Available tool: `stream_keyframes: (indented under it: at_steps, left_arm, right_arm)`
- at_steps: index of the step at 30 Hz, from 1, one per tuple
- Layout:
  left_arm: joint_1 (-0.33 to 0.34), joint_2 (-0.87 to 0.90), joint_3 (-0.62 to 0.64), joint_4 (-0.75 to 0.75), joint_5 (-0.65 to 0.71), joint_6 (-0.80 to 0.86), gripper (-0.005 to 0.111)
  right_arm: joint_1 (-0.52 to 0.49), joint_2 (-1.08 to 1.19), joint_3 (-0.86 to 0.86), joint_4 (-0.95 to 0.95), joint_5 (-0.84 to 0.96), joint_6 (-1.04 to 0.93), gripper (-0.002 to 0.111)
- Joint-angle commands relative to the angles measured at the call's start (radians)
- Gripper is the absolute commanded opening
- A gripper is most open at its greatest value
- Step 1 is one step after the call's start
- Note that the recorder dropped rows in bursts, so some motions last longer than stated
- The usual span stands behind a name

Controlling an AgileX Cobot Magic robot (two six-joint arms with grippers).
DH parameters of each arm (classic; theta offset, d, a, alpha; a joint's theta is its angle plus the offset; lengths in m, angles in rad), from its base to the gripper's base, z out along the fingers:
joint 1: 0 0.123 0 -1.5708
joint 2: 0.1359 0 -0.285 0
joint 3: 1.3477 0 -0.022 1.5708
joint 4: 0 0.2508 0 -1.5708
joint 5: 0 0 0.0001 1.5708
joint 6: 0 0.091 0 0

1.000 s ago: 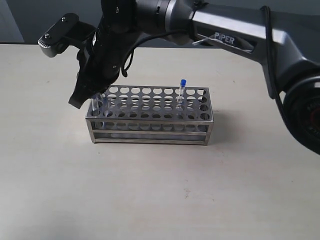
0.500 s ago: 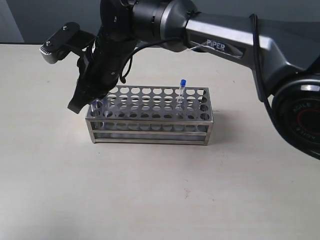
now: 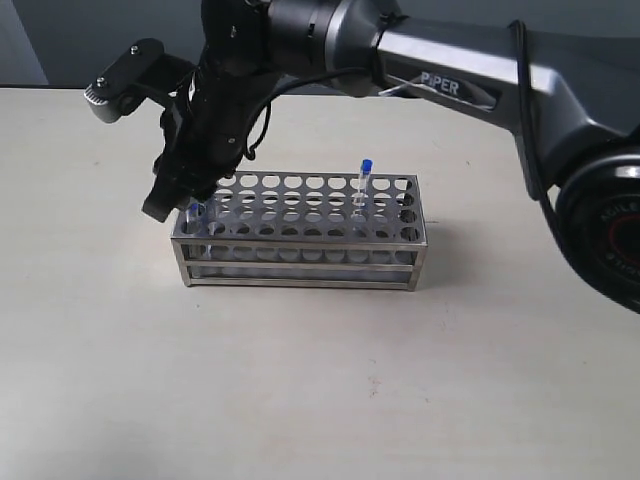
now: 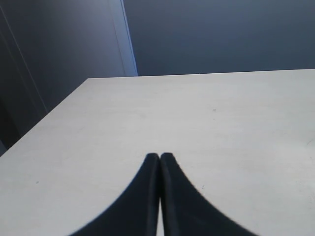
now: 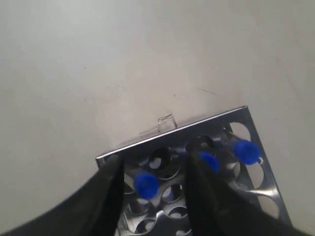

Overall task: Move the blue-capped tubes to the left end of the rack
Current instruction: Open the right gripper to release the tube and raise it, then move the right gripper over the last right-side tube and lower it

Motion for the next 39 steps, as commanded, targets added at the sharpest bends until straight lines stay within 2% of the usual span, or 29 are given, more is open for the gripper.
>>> stream_keyframes:
  at_steps: [1,13,22,29,39]
  left_arm:
    - [-0.008,-0.004,0.005,0.001,-0.012,-0.004,0.000]
    - [-0.008,-0.004,0.005,0.001,-0.012,-0.004,0.000]
    - [-0.008,-0.004,0.005,0.001,-0.012,-0.004,0.000]
    - [-0.008,-0.004,0.005,0.001,-0.012,-0.004,0.000]
    - [-0.008,-0.004,0.005,0.001,-0.012,-0.004,0.000]
  right_arm:
    - [-0.003,-0.043,0.002,0.007,0.041,0.003,0.040]
    - [-0.036,-0.178,0.002,-0.005,0.133,0.112,0.040]
    - [-0.219,-0.208,0.019,-0.065,0.285,0.246,0.040]
    - [-0.328,-0.191,0.089,-0.033,0.228,0.248,0.040]
    - [-0.346,-0.101,0.097,-0.027,0.235,0.248,0.040]
